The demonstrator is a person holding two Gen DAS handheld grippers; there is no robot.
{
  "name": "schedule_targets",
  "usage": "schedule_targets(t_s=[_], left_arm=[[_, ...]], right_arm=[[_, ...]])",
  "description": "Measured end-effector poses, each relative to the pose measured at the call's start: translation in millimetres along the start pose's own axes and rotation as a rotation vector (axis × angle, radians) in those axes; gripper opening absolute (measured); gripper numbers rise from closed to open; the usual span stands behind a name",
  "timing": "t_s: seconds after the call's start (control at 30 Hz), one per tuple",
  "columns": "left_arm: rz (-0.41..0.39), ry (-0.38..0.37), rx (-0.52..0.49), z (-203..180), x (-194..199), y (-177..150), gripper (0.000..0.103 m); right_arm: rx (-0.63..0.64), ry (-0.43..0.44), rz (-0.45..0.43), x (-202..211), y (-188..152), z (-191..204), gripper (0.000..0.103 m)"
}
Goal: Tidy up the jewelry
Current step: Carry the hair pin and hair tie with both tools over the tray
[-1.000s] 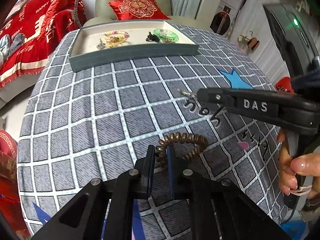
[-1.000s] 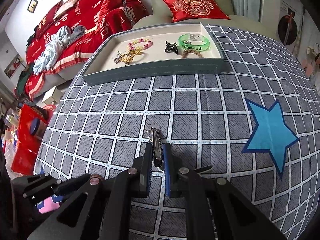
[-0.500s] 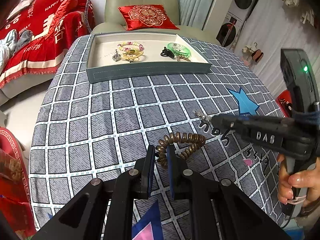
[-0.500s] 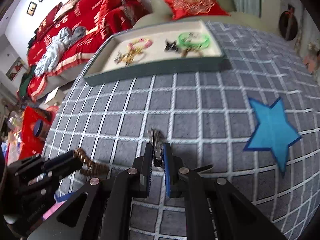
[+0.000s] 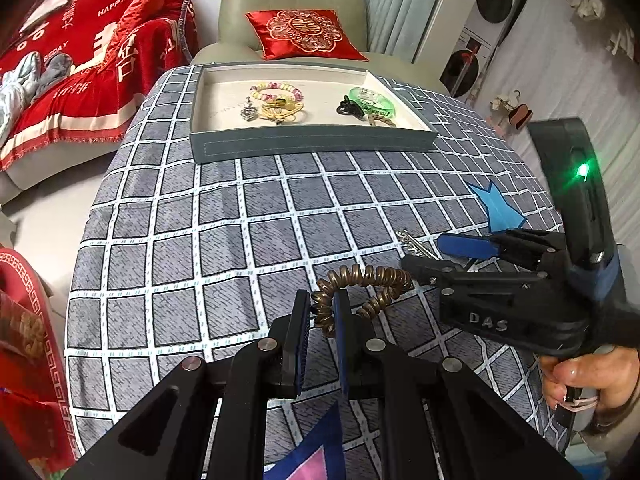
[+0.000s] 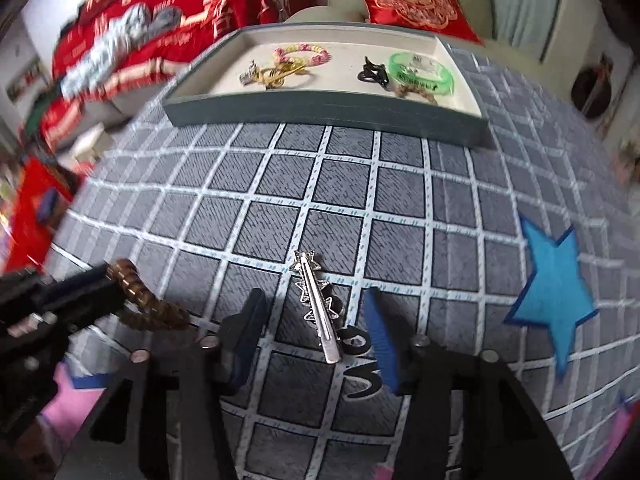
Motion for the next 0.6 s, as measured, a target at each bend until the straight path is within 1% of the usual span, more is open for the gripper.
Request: schedule_targets(t_s=[0.03, 0.07, 0.2, 0.37, 0.6], left_arm=[[0.000, 0.001, 0.002, 1, 0, 0, 0.028], [-0.002, 0.003, 0.004, 3, 1, 1, 0.028], [-0.013, 0.006, 0.012, 7, 3, 4, 0.028], [-0.029, 0.008, 0.015, 13, 6, 11, 0.028], [-0.057, 0.008, 0.017, 18, 8, 28, 0.028]], right_arm=[[0.021, 0.002, -0.002, 1, 0, 5, 0.019], [0.022, 0.010, 0.001, 1, 0, 6, 0.017], [0.022, 0.004, -0.002, 4, -1, 7, 0.017], [-0.088, 0.054, -0.026, 12, 3, -9, 0.017], [-0.207, 0.110, -0.085, 29, 22, -30, 0.017]])
Point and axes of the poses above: each gripper's, at about its wrist camera, not at the fingertips, and x roughly against the way its jaws point, z to its left, y to its top, the point moved 5 cm from there along -x, roughly the way its jaws point, and after that the axes turned 8 degrees about -z, right-handed, at the moved point
